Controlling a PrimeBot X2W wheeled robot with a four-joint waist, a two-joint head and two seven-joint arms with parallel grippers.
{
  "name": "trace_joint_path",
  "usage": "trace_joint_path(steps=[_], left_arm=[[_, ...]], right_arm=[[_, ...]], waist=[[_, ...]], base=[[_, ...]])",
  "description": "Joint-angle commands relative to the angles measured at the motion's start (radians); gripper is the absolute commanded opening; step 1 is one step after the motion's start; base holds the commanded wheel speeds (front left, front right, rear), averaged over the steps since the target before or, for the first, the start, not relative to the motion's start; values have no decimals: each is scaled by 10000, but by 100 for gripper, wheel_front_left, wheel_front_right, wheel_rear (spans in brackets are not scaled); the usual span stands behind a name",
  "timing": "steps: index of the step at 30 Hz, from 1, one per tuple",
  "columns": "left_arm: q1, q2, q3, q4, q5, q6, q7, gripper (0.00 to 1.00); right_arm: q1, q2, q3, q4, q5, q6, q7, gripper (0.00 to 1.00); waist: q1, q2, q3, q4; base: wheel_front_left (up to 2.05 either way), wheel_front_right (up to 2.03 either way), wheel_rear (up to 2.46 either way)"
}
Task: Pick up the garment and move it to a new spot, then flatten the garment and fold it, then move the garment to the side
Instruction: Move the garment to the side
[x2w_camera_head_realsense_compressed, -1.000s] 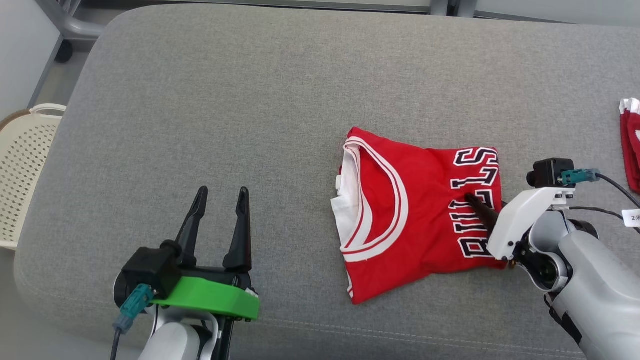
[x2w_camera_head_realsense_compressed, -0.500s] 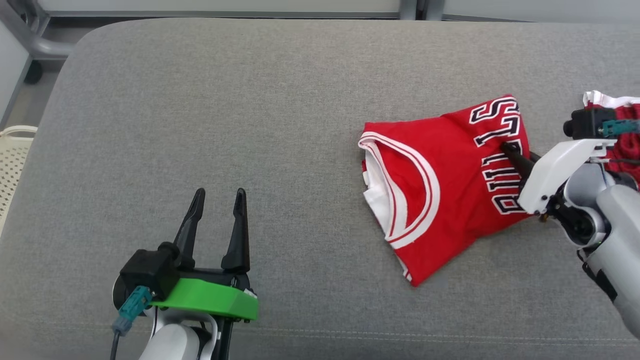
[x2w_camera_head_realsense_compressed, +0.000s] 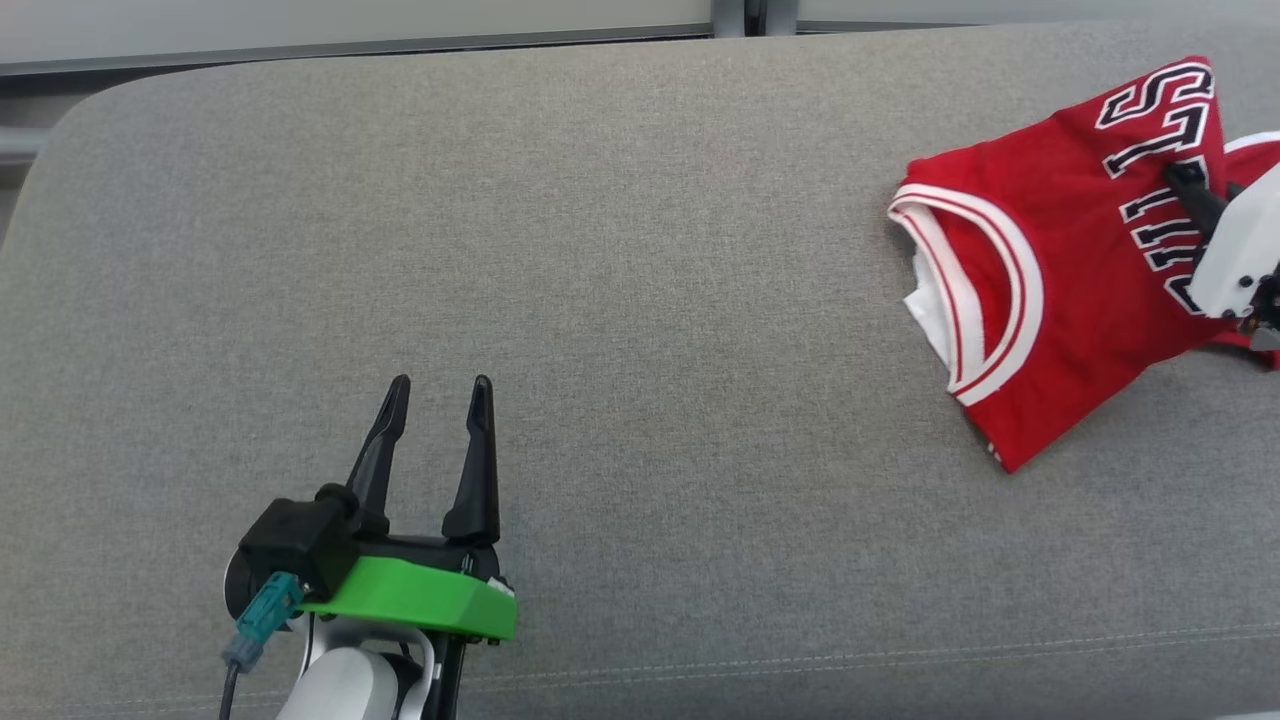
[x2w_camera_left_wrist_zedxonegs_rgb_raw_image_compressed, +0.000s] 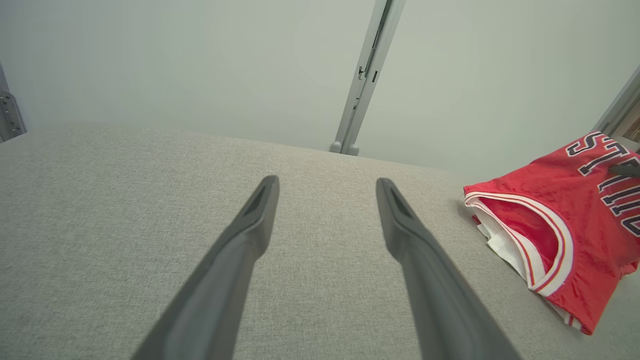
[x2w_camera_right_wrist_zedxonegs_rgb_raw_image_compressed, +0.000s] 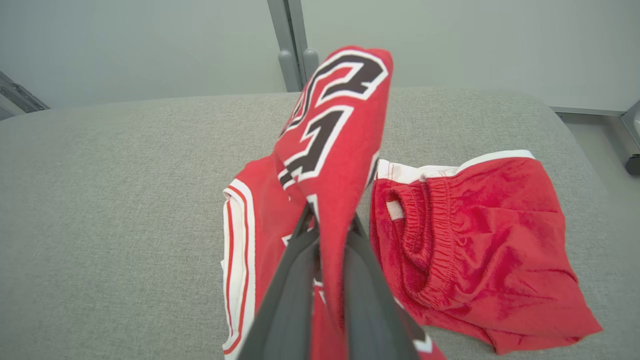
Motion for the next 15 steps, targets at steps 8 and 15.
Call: trace_joint_path(steps=[8,15], left_arm=[[-155,202,8,-104,-5,1,-18,100],[-317,333,128,-395,81,153,76,100]], right_arm=[[-528,-488,-1123,43,-1150,-4,398,0],[-816,-406,-1650,296,-1787,-4,516,0]], waist=[[0,-1,306,-138],[0,-1,559,-185]], base=[[0,0,0],[0,0,0]])
